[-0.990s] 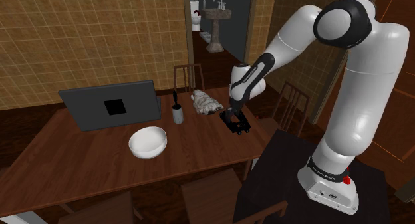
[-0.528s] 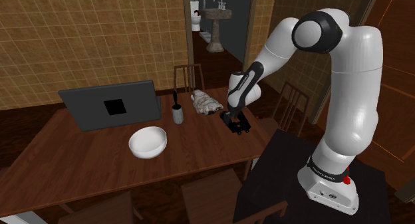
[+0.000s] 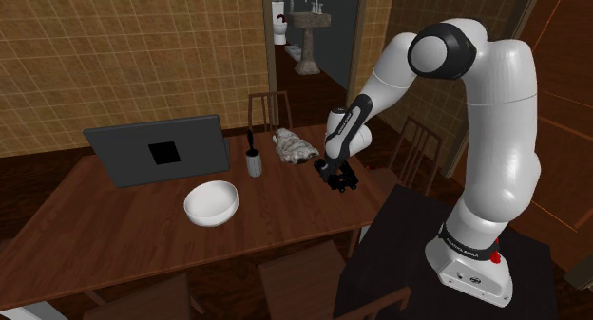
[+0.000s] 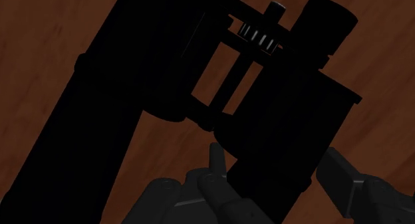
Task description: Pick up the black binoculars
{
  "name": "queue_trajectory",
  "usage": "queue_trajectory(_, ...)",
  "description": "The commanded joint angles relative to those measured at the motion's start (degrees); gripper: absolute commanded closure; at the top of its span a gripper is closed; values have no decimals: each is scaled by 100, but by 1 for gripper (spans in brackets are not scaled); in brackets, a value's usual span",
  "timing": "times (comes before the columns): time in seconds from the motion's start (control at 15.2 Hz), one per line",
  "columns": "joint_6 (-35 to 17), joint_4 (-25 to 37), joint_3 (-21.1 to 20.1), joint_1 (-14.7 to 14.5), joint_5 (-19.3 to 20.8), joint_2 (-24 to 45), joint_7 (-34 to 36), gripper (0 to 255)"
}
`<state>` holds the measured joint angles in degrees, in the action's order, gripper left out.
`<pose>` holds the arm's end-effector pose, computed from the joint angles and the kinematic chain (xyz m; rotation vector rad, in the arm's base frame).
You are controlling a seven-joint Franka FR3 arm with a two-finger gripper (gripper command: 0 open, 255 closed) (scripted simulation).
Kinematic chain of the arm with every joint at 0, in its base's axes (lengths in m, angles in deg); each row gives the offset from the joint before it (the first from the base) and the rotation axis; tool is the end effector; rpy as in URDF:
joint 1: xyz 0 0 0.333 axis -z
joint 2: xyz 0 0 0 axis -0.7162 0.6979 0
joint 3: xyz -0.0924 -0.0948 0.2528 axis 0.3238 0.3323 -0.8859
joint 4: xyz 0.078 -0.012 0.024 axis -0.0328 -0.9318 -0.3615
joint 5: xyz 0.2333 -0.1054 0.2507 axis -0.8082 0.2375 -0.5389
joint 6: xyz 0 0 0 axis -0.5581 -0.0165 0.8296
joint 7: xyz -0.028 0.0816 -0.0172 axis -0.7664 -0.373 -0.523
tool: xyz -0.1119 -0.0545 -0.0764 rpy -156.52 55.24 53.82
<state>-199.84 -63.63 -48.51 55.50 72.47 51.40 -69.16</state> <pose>0.4717 -0.1077 0.1212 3.1156 -0.1710 0.1047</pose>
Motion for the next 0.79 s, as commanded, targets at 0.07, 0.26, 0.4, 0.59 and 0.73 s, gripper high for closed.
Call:
queue_trajectory(0.07,-7,3,-2,-4,0,12,3,255)
queue_trajectory(0.26,-6,4,-2,-6,0,13,6,255)
queue_trajectory(0.4,-8,-10,-2,4,-1,1,-6,255)
queue_trajectory(0.59,188,-63,25,-17,24,-248,11,255)
queue_trajectory(0.73,322,-91,42,-31,41,-411,24,255)
